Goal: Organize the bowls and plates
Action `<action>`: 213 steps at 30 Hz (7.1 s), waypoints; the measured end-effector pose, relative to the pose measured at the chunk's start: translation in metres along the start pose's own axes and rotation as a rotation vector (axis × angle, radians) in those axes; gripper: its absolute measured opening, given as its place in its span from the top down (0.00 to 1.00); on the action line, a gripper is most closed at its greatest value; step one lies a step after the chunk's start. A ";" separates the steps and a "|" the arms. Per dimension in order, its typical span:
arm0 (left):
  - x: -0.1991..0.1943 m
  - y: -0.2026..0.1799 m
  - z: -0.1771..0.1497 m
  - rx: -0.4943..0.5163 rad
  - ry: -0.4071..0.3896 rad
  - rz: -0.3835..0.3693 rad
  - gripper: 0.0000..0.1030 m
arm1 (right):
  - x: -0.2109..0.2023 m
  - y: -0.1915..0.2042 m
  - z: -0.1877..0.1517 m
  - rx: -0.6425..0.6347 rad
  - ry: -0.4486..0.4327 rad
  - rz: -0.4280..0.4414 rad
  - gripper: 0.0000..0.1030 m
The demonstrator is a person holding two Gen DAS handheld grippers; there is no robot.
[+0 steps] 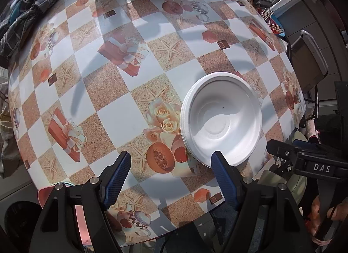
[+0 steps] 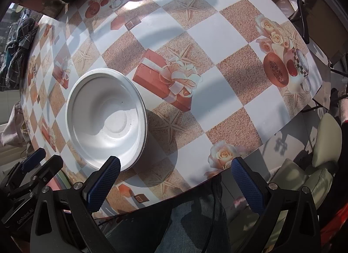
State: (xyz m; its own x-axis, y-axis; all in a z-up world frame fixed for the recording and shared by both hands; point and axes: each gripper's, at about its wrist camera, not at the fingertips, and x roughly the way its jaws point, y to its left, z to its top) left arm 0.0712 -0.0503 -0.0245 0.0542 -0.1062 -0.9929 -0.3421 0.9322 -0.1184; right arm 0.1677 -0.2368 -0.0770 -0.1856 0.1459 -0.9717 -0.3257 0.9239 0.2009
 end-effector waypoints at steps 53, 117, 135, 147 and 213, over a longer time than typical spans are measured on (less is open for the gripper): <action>0.094 0.019 0.030 -0.226 0.000 0.102 0.00 | 0.065 0.033 0.080 -0.224 0.082 -0.059 0.00; -0.020 0.128 -0.115 -0.378 -0.106 0.045 0.64 | 0.042 0.267 -0.039 -0.702 0.166 0.008 0.71; -0.044 0.200 -0.175 -0.599 -0.137 0.119 0.63 | 0.060 0.367 -0.099 -0.986 0.170 -0.010 0.71; -0.033 0.216 -0.191 -0.655 -0.101 0.106 0.63 | 0.078 0.381 -0.112 -1.040 0.202 -0.038 0.72; -0.148 0.152 -0.211 -0.412 -0.183 0.300 0.00 | -0.072 0.368 -0.130 -1.169 -0.179 -0.002 0.01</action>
State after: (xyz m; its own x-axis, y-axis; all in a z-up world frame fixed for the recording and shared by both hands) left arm -0.1873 0.0342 0.1013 0.0476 0.2406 -0.9694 -0.7051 0.6955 0.1380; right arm -0.0594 0.0471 0.0828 -0.0818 0.2780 -0.9571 -0.9935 0.0530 0.1003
